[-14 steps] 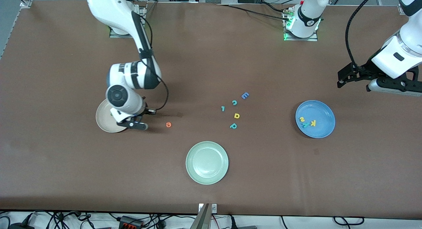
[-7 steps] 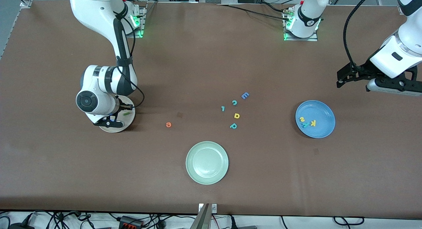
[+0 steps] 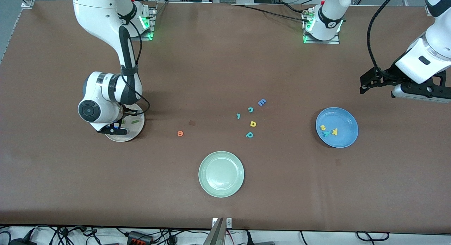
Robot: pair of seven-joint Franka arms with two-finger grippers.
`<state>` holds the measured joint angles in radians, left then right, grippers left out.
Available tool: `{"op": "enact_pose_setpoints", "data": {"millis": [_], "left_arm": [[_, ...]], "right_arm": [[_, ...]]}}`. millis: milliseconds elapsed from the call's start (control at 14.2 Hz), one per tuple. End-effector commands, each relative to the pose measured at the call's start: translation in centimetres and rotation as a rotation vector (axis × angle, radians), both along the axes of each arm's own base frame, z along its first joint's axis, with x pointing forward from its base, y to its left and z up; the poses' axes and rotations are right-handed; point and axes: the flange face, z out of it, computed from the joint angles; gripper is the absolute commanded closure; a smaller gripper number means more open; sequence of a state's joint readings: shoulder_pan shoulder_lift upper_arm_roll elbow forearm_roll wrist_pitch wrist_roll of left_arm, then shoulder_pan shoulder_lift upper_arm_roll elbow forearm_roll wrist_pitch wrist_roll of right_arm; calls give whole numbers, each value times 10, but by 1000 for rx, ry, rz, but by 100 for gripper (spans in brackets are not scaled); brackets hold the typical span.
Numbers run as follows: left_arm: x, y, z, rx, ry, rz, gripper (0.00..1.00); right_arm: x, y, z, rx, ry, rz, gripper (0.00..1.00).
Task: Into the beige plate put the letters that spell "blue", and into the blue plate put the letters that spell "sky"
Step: 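Carry yellow u into the beige plate and open the right gripper, then reach the right gripper to the orange e and grasp it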
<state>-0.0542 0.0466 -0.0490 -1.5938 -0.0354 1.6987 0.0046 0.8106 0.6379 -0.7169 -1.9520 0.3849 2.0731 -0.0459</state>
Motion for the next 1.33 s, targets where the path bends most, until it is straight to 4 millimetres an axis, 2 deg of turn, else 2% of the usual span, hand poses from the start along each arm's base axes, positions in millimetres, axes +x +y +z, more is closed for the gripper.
{"op": "enact_pose_setpoints", "data": {"millis": [0, 140, 281, 351, 491, 632, 772, 843, 1053, 1264], "left_arm": [[2, 1, 6, 21, 3, 5, 0], [2, 1, 6, 21, 3, 6, 0], [2, 1, 6, 21, 4, 6, 0], [2, 1, 5, 21, 6, 6, 0], [0, 2, 4, 23, 24, 6, 0], [0, 2, 4, 23, 23, 6, 0], [0, 2, 4, 23, 23, 7, 0], [0, 2, 4, 22, 24, 9, 0], [0, 5, 4, 21, 23, 12, 0], [1, 5, 4, 21, 24, 12, 0]], "right_arm": [[9, -3, 11, 22, -24, 3, 0], [27, 10, 31, 34, -75, 27, 0], [43, 40, 51, 54, -132, 56, 0], [53, 61, 61, 79, -170, 59, 0], [68, 94, 69, 105, -210, 102, 0], [69, 124, 67, 127, -217, 141, 0], [64, 148, 53, 152, -221, 174, 0], [64, 154, 51, 155, -240, 191, 0], [61, 185, 39, 174, -288, 228, 0], [54, 211, 18, 182, -322, 224, 10]]}}
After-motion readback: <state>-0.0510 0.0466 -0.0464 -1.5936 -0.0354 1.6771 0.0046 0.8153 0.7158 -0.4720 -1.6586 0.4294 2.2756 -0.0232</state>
